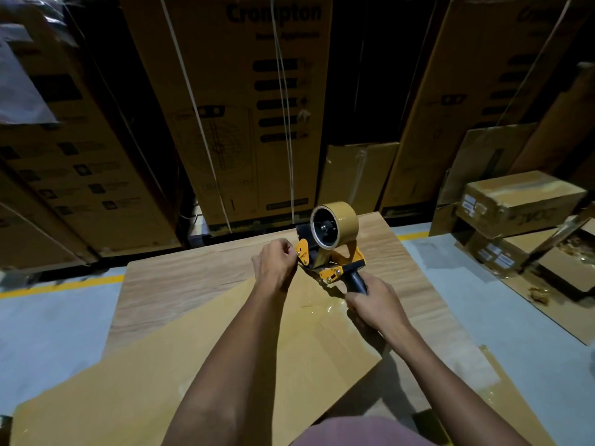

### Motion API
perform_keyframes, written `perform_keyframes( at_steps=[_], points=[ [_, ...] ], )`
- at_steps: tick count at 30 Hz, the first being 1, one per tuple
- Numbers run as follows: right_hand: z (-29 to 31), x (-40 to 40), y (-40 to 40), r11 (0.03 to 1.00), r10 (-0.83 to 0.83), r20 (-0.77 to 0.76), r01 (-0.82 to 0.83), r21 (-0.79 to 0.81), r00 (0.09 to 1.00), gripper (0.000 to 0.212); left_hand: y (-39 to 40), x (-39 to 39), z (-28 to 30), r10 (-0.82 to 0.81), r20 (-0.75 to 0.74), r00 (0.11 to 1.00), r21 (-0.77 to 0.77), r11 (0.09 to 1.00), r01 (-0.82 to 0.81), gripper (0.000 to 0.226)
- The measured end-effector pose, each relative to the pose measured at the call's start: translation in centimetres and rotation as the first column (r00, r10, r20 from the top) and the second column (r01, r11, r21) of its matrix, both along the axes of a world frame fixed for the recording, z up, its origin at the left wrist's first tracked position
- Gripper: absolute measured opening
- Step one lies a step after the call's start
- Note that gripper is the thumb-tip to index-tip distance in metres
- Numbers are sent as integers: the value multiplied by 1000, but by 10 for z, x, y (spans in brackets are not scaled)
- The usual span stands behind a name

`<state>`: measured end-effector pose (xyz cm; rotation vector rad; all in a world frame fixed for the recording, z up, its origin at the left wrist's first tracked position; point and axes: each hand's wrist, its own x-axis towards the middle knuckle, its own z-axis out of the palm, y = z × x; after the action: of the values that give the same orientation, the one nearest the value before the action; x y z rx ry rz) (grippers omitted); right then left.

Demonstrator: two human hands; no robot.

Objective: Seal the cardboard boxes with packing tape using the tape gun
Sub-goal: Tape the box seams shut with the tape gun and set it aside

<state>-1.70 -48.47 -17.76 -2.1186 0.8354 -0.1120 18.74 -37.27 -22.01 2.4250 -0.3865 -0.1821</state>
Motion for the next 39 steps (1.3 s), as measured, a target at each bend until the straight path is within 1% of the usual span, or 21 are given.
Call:
perform_keyframes(
  at_steps=[2, 4, 6, 8, 9, 12, 15, 17, 19, 21, 22, 24, 26, 28, 30, 34, 37, 39],
  points=[
    [0, 0, 2, 996, 13, -24, -15, -85, 1000, 11, 4, 0, -2, -83, -3, 997, -8, 996, 83, 9],
    [-3, -1, 3, 987, 24, -35, -29, -155, 999, 14, 6, 0, -2, -114, -40, 993, -26, 993, 113, 8],
    [-3, -2, 5, 980, 34, -47, -43, -193, 998, 18, 6, -2, 0, -92, -49, 995, -27, 996, 91, 14],
    [-2, -2, 6, 980, 43, -54, -52, -190, 998, 18, 4, -7, 2, -22, -24, 999, -8, 1000, 22, 27],
    [-1, -2, 6, 981, 45, -53, -54, -184, 998, 16, 3, -10, 4, 19, -2, 1000, -1, 1000, -19, 28],
    [1, -14, 2, 982, 46, -65, -57, -182, 997, 13, -1, -17, 3, 70, 100, 993, 46, 996, -75, 24],
    [-2, -33, 0, 978, 41, -95, -59, -198, 995, 12, -1, -24, 1, 37, 203, 978, 68, 996, -52, 23],
    [-2, -36, 1, 979, 40, -88, -57, -193, 995, 12, -2, -33, -2, -27, 334, 942, 121, 993, -15, 18],
    [-2, -35, 2, 979, 31, -76, -45, -201, 997, 13, -3, -42, -2, -131, 466, 875, 237, 971, 20, 24],
    [-2, -36, 3, 979, 22, -63, -34, -201, 998, 12, -4, -46, -1, -205, 511, 835, 304, 951, 47, 27],
    [-3, -37, 3, 979, 20, -55, -31, -202, 998, 12, -4, -48, -1, -211, 499, 841, 311, 949, 53, 26],
    [-4, -41, 4, 977, 25, -48, -34, -213, 999, 12, -3, -52, -5, -177, 441, 880, 301, 953, 41, 29],
    [-2, -40, 6, 975, 31, -52, -41, -217, 998, 12, -2, -50, -14, -105, 353, 930, 281, 960, 1, 42],
    [0, -41, 5, 982, 27, -52, -36, -187, 998, 13, 0, -42, -23, -43, 261, 964, 287, 957, -35, 55],
    [2, -50, 3, 991, 12, -56, -19, -134, 998, 11, 3, -36, -28, -60, 233, 971, 333, 943, -22, 63],
    [-2, -78, 0, 999, -42, -44, 40, -36, 998, 9, 10, -47, -12, -146, 200, 969, 332, 940, 73, 70],
    [-1, -78, 1, 997, -73, -23, 73, 1, 997, 10, 14, -61, -7, -197, 154, 968, 369, 921, 128, 83],
    [2, -76, 4, 997, -83, -13, 83, -8, 996, 10, 17, -65, -7, -193, 136, 972, 376, 917, 130, 88]
  ],
)
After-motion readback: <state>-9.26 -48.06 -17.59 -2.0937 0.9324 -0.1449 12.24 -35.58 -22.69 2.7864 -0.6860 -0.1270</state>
